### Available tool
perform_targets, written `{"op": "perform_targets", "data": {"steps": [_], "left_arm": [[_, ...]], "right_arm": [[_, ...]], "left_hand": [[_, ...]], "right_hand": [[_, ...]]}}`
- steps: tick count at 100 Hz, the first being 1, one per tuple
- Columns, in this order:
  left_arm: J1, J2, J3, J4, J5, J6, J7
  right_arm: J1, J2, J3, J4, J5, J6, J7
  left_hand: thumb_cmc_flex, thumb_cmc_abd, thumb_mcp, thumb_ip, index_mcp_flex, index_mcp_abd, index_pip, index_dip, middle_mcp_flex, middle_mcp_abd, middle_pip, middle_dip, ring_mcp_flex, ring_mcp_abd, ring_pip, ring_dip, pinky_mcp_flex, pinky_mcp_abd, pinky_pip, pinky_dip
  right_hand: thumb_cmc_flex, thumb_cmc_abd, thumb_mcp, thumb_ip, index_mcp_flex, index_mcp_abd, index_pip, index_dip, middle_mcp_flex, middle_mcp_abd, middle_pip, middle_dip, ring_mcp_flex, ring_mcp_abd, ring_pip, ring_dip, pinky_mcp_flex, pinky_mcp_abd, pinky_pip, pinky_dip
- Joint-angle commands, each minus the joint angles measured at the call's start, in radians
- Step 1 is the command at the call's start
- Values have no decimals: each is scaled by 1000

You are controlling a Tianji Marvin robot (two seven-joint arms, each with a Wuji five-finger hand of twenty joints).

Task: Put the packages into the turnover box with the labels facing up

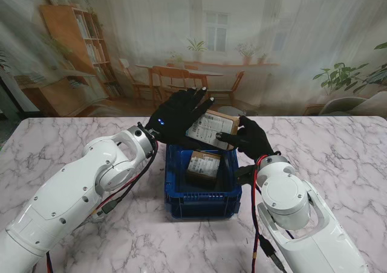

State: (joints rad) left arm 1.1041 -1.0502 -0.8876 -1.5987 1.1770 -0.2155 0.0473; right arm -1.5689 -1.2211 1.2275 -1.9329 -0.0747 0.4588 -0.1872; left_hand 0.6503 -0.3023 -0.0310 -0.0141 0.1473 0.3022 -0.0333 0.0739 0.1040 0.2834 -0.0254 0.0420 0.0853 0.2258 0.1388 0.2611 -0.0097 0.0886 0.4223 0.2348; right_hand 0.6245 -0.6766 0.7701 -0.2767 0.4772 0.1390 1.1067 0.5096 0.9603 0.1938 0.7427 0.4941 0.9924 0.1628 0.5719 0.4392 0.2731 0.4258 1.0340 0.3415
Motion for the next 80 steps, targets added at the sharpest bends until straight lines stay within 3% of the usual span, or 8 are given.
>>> {"op": "perform_targets", "data": {"steps": [1,22,31,39,44,71,75,80], "left_arm": [[-9,-6,11,14,4,11,-12],[-26,-6,24,30,9,-5,-2],[-28,-6,23,35,-2,-22,1],[-27,-7,21,37,-10,-34,9],[-26,-8,20,39,-15,-40,12],[-23,-16,18,46,-77,-59,4],[-23,-16,18,46,-80,-59,2],[-21,-16,17,44,-85,-59,-6]], "right_arm": [[1,-3,-12,-10,10,9,16],[2,-1,-15,-16,40,19,38],[1,1,-15,-16,39,17,45],[1,3,-14,-17,40,17,51],[0,4,-13,-17,40,17,54],[-1,6,-12,-16,51,19,65],[-1,6,-12,-16,51,20,67],[-1,6,-12,-16,51,22,67]], "left_hand": [[45,-24,24,23,-10,4,17,27,-26,16,7,46,7,8,30,25,-4,-14,36,15],[186,-3,32,70,-17,-20,51,248,4,-67,80,317,81,-52,84,138,17,-57,194,90],[241,10,40,84,-31,-48,98,430,68,-112,155,426,130,-78,114,211,41,-75,253,143],[279,26,43,81,-46,-76,175,662,146,-157,268,532,179,-91,160,307,66,-88,297,205],[302,35,50,84,-30,-87,212,727,172,-178,326,571,207,-106,188,356,86,-94,328,237],[452,78,124,119,51,-179,405,863,337,-272,509,691,377,-143,312,581,207,-109,444,358],[466,51,166,123,55,-190,452,871,370,-275,508,859,399,-145,323,621,223,-105,459,371],[483,17,208,117,64,-196,490,872,414,-273,483,959,419,-145,339,643,239,-100,476,379]], "right_hand": [[200,130,226,48,49,-175,137,7,109,-115,171,27,29,-8,48,9,-10,15,20,-18],[201,128,233,45,53,-174,137,5,112,-115,180,28,35,-8,56,10,-10,16,20,-20],[201,129,235,45,53,-174,138,4,111,-115,180,29,34,-6,57,10,-9,15,21,-21],[201,129,236,44,53,-174,138,4,110,-114,181,29,34,-6,58,10,-3,11,25,-21],[200,129,237,44,53,-174,138,4,110,-116,181,28,35,-7,59,10,4,8,30,-19],[201,131,237,43,50,-167,132,-1,108,-112,180,28,34,-1,62,10,20,-1,49,-15],[201,132,237,43,49,-164,131,-2,106,-111,179,28,34,-1,63,10,20,-1,50,-15],[201,133,236,43,46,-159,128,-4,104,-109,179,27,31,0,62,10,19,-1,51,-15]]}}
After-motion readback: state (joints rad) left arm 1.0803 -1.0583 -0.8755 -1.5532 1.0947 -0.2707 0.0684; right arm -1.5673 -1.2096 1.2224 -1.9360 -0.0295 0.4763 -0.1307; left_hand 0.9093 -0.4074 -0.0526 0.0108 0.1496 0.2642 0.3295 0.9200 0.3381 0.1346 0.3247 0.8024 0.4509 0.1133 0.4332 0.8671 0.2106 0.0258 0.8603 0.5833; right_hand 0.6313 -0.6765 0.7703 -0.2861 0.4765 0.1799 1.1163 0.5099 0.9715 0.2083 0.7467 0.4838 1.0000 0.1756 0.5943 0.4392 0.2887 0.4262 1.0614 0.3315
